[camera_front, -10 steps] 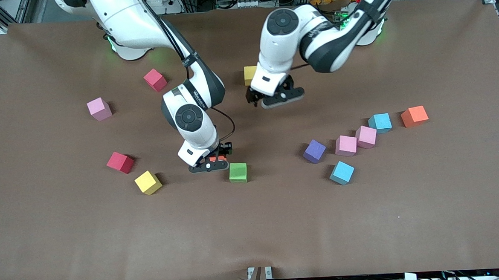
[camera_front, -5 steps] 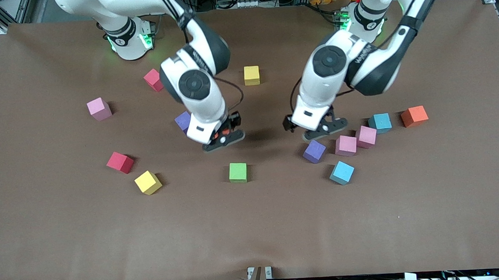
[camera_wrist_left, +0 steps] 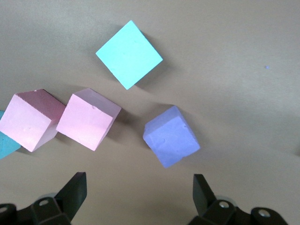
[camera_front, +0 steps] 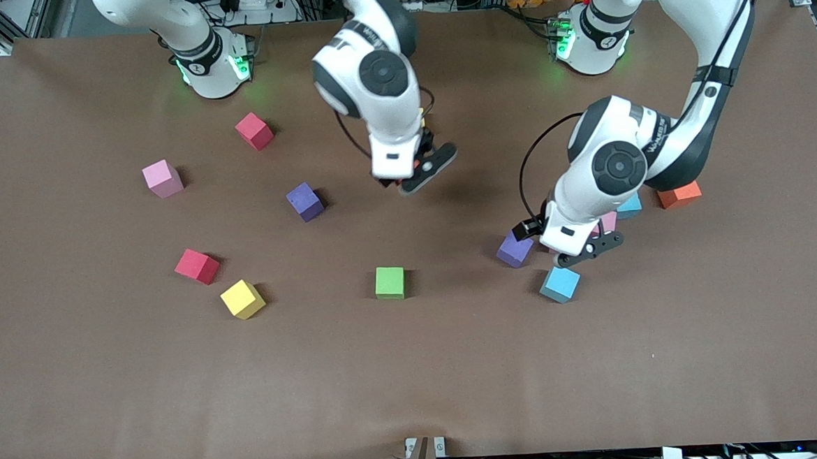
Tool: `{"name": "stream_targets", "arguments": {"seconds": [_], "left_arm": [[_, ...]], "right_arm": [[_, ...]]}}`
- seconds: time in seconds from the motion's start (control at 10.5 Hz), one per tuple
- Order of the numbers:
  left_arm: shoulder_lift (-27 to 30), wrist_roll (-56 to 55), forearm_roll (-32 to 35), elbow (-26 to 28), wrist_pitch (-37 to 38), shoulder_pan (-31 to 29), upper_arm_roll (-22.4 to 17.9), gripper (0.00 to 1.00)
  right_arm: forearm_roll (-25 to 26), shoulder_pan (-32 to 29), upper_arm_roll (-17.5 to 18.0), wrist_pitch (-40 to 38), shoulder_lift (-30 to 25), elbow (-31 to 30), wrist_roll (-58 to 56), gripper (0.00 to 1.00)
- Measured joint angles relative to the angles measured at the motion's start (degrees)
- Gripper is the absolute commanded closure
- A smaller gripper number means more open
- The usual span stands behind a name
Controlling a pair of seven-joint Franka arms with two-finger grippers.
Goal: Form number 2 with 11 blocks
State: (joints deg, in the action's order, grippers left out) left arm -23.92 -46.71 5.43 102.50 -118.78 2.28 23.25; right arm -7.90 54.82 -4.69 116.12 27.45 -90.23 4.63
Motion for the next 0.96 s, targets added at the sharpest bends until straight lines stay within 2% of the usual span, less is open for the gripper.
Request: {"name": "stream_targets", "arguments": {"seconds": [0.29, 0.57, 0.76, 0.96], "left_arm": [[-1.22, 2.44, -0.01, -0.03, 0.02, 0.04, -3.65, 0.0], [-2.62, 2.64, -0.05, -0.03, 0.07, 0.02, -5.22, 0.0], [-3.0, 2.69, -0.05, -0.04, 0.1, 0.12, -5.47, 0.0], [-3.34, 2.69, -0.05, -0.03, 0.16, 0.38, -5.67, 0.0]], "right_arm": [[0.04, 0.48, -0.43, -3.92, -0.4, -1.04, -12.74, 1.0], [0.25, 0.62, -0.67, -4.97, -3.11, -5.07, -21.09, 1.0], [0.53, 2.16, -0.48, -3.78, -5.47, -9.59, -24.48, 1.0], [0.56, 3.7, -0.38, 2.97, -8.4, -17.69, -27.59, 1.0]]}}
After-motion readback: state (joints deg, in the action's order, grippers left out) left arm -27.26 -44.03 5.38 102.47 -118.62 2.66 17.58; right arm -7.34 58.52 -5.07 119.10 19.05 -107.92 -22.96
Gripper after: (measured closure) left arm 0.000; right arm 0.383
